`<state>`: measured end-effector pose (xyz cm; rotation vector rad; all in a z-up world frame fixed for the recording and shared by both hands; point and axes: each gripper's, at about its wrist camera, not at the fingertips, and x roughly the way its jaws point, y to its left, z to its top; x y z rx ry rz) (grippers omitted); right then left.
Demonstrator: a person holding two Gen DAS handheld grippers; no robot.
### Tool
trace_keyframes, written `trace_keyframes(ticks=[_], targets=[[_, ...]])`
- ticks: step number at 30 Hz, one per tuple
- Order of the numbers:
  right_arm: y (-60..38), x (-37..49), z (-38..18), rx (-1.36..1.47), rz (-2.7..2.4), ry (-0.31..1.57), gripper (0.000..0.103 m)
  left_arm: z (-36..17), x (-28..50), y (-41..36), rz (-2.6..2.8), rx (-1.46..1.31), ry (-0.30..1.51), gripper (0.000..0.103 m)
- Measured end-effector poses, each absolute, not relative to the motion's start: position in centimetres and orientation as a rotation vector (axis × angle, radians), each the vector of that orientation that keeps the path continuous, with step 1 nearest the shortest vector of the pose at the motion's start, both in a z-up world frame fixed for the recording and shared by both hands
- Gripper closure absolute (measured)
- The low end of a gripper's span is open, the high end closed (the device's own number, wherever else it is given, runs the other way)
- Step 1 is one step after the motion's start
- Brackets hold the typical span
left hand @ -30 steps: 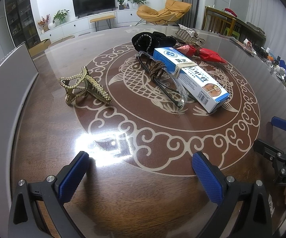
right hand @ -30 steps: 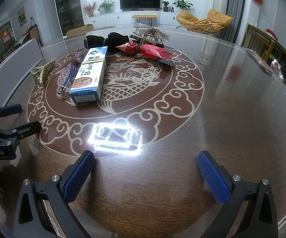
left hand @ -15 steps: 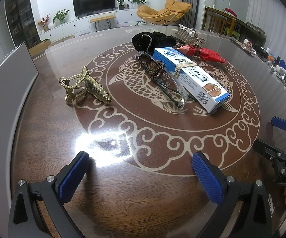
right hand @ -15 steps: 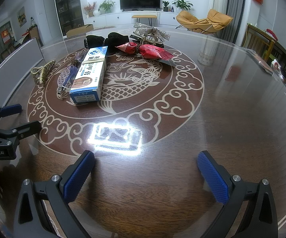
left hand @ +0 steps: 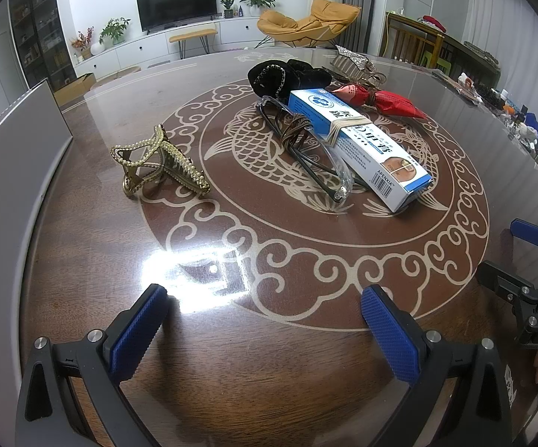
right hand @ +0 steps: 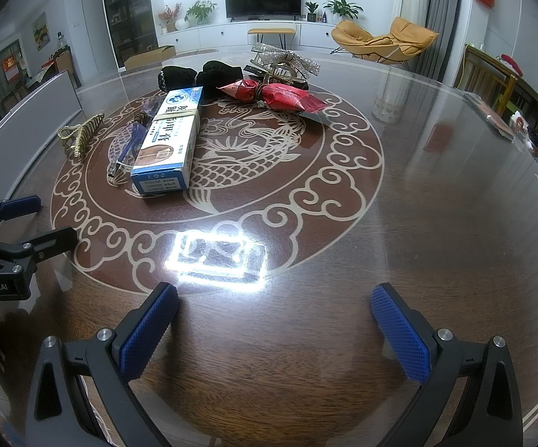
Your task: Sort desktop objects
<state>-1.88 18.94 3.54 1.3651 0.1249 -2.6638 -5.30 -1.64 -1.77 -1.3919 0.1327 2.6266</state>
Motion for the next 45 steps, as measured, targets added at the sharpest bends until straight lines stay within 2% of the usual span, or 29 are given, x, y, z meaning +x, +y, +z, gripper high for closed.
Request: trace_keyframes(ticks=[45], targets=[[18.91,-1.88,3.53,1.364,-2.664,0.125,0.000,-1.81,-4.97,-1.86,2.620,-1.396,0.137,0.000]])
